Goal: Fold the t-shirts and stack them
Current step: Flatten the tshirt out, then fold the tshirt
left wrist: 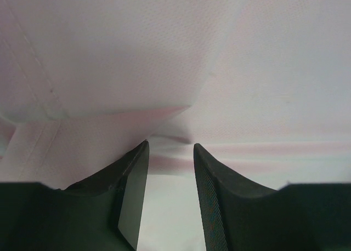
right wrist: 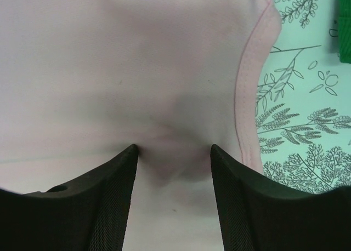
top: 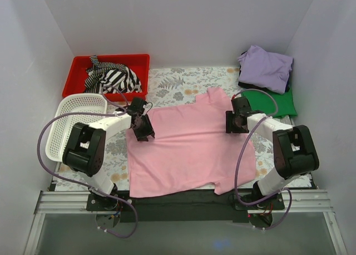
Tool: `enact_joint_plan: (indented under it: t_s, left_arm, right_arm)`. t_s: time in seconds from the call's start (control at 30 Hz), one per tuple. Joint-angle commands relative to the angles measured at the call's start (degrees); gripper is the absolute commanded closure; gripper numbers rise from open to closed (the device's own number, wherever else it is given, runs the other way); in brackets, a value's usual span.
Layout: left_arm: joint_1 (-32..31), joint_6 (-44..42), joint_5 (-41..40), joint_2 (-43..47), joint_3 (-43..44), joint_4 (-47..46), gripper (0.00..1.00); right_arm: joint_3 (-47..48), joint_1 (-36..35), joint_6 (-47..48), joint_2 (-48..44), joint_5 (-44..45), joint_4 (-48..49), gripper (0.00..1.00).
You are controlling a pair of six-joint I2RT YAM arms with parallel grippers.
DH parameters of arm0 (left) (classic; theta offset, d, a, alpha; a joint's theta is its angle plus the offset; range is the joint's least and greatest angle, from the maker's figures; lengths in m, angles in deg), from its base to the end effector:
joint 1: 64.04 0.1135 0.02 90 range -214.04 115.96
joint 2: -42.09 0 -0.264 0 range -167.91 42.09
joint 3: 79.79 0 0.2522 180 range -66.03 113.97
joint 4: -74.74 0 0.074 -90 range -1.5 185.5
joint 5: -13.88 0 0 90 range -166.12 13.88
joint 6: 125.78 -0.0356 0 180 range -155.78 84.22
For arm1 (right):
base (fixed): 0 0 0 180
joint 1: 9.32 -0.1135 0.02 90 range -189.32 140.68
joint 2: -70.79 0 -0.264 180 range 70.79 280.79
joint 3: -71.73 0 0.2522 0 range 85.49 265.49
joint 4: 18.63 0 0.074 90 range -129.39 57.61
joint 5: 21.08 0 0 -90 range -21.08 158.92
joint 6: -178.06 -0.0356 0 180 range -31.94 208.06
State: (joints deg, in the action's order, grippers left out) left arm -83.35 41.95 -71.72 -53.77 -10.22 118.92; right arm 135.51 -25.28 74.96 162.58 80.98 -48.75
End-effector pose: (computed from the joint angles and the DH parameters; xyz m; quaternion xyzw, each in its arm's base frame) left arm 0.2913 -0.1050 0.1612 -0.4749 0.8627 -0.1520 0.0839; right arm 0.2985 0.0776 0.1665 0.0050 0.9567 -0.0293 0.2896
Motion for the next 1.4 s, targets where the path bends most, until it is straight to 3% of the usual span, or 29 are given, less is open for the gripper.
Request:
enact_joint_plan:
  t_s: [0.0, 0.13, 0.23, 0.47, 0.57, 0.83, 1.27, 1.3, 1.33, 1.37]
  left_arm:
    - [-0.64, 0.05, -5.79, 3.21, -0.62, 6.41, 0.62]
    - [-0.64, -2.66, -8.62, 4.62, 5.34, 5.28, 0.62]
    - [-0.55, -4.51, -11.95, 2.70, 14.55, 4.66, 0.61]
    - [0.50, -3.82, -23.47, -4.07, 26.89, 11.23, 0.61]
    - [0.59, -3.55, -25.24, -3.46, 25.14, 12.66, 0.61]
    - [4.89, 0.75, -20.58, 1.90, 13.11, 9.93, 0.58]
    - [8.94, 0.58, -13.73, -1.18, 11.08, 6.33, 0.49]
    - [8.94, 0.84, -12.94, -1.26, 11.07, 5.98, 0.46]
    - [8.94, 1.19, -12.58, -1.35, 10.99, 5.80, 0.23]
    - [8.94, 0.67, -11.62, -1.53, 10.90, 5.36, 0.21]
  right_arm:
    - [-1.86, 1.29, 2.29, -4.58, 0.11, -1.66, 0.38]
    - [0.41, 1.20, 2.03, -11.36, -5.45, -0.17, 0.36]
    - [4.45, 0.94, 2.46, -13.30, -7.31, 0.36, 0.35]
    - [12.63, 0.94, 4.05, -7.95, -6.60, 1.15, 0.33]
    - [14.05, 1.02, 4.14, -6.10, -7.39, 1.15, 0.33]
    - [13.44, 1.02, 4.14, -4.69, -8.10, 1.42, 0.33]
    - [10.98, 0.94, 4.14, -4.60, -9.15, 1.86, 0.33]
    - [10.98, 0.94, 4.14, -4.51, -9.24, 1.86, 0.33]
    - [10.98, 0.94, 4.23, -4.51, -9.42, 1.94, 0.33]
    - [10.89, 0.94, 4.14, -4.25, -9.42, 1.95, 0.33]
